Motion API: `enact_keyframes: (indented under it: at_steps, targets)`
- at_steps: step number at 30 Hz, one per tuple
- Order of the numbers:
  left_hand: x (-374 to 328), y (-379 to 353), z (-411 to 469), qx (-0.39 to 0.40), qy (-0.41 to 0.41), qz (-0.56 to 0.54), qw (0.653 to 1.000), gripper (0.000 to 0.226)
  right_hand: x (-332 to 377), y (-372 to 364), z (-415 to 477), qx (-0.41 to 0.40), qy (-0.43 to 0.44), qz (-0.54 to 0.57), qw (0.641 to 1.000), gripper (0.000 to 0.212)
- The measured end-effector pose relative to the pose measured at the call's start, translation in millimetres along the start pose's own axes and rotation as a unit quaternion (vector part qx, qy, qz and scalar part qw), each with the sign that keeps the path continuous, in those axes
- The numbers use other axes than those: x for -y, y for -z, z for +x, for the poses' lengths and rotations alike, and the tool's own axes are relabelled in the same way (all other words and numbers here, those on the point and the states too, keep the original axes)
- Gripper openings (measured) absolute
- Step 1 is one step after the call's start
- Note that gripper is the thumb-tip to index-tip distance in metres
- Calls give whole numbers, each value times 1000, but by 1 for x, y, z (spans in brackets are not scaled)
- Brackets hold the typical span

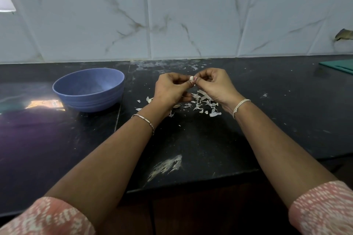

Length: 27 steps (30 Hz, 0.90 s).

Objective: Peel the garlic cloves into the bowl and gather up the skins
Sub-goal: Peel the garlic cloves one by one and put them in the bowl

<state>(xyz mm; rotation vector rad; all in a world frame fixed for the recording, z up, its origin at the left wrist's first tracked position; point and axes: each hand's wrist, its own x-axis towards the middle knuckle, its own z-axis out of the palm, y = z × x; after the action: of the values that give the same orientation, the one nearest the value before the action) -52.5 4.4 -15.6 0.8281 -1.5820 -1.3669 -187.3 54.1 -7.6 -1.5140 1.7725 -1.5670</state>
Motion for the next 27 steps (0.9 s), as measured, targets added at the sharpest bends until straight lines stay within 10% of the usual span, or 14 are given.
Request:
enact_keyframes:
  at_steps: [27]
  targets:
    - [-10,-2,-6,7,-142,104,984,21,7,6,-2,94,-182,260,943,13]
